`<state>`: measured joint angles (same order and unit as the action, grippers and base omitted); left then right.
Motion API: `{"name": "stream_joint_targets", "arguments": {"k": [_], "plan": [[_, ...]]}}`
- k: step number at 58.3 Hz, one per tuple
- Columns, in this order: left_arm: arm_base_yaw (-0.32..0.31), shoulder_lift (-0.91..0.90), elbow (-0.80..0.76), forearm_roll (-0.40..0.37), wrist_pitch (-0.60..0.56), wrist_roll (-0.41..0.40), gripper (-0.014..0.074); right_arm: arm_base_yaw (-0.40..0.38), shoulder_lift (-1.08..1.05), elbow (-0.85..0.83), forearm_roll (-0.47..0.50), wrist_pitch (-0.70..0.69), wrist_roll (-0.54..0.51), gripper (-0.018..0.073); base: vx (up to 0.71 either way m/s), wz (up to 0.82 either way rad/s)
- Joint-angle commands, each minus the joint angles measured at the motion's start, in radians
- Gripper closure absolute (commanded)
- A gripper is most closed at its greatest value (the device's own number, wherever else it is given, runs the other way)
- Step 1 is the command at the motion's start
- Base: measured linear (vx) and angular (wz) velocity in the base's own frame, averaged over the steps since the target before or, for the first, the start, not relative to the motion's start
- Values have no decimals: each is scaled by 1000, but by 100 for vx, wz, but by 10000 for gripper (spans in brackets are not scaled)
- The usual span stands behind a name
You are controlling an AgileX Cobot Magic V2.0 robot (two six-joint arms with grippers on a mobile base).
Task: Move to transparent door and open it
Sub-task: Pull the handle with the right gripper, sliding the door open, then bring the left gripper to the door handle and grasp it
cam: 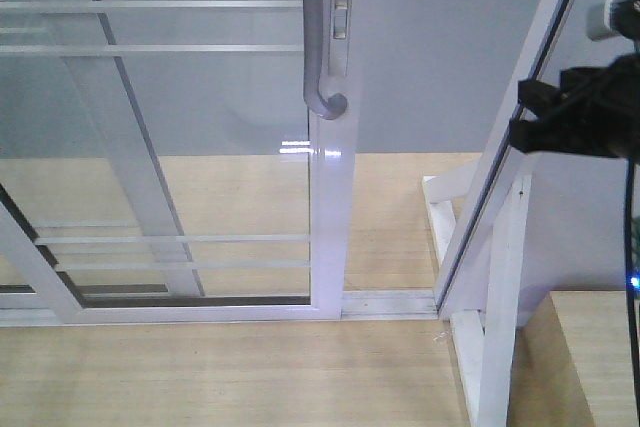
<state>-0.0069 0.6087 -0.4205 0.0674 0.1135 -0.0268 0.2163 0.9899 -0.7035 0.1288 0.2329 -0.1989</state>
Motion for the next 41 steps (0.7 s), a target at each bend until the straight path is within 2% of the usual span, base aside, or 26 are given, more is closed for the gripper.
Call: {"name": "stream_joint_targets", "arguments": {"k": [1,7,10,21,26,33,41], "plan": [[-10,35,-28,-9,-59,1,226,-9,-117,25,-7,-31,-11,237,0,0],[-61,113,-28,-35,-91,1,226,-9,-200,70,-8,-35,-15,237,0,0],[-103,160,-28,-38,-150,1,226,-9,-224,84,-8,-39,-15,237,0,0],[-288,397,-31,-31,-524,0,220,-9,-255,85,-7,-35,-15,237,0,0],[-356,529,-52,-31,-630,-2,191,-9,-255,85,-1,-35,-12,237,0,0],[-415,719,-126,-31,-734,-2,128,-9,-255,85,4,-28,-7,237,0,0],[-443,910,-264,-26,-829,-19,74,-9,-255,85,4,-3,-6,237,0,0]]}}
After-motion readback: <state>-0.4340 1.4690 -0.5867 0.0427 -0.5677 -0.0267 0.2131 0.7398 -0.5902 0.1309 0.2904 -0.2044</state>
